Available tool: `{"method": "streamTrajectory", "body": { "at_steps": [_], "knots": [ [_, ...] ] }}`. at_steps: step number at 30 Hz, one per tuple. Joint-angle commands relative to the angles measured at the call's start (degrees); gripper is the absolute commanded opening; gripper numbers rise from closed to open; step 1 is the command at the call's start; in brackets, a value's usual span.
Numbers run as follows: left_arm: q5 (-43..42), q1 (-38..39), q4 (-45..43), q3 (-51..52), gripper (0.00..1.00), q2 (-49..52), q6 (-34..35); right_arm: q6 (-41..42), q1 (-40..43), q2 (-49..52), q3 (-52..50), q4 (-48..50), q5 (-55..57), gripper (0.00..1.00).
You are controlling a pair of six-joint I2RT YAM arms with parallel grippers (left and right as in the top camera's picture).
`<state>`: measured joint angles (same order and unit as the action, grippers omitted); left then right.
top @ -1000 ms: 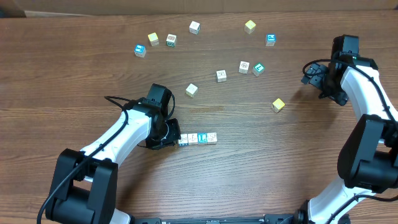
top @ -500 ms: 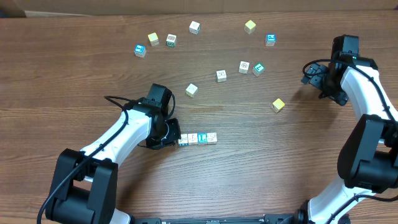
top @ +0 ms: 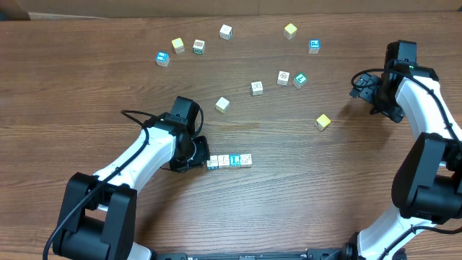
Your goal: Form a horizontal line
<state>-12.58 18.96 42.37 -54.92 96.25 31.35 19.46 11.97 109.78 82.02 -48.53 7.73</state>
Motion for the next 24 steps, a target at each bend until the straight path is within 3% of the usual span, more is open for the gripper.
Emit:
{"method": "streamTrajectory", "body": {
  "at_steps": [1,24],
  "knots": [
    [1.1,-0.3,0.0,-1.2,0.04,0.7,0.1,0.0,0.0,-1.2,1.2,0.3,0.2,1.00],
    [-1.1,-0.3,-1.3,-1.2,0.04,1.2,-2.3,0.0,0.0,-1.2,1.2,0.3,0.2,1.00]
  ]
}}
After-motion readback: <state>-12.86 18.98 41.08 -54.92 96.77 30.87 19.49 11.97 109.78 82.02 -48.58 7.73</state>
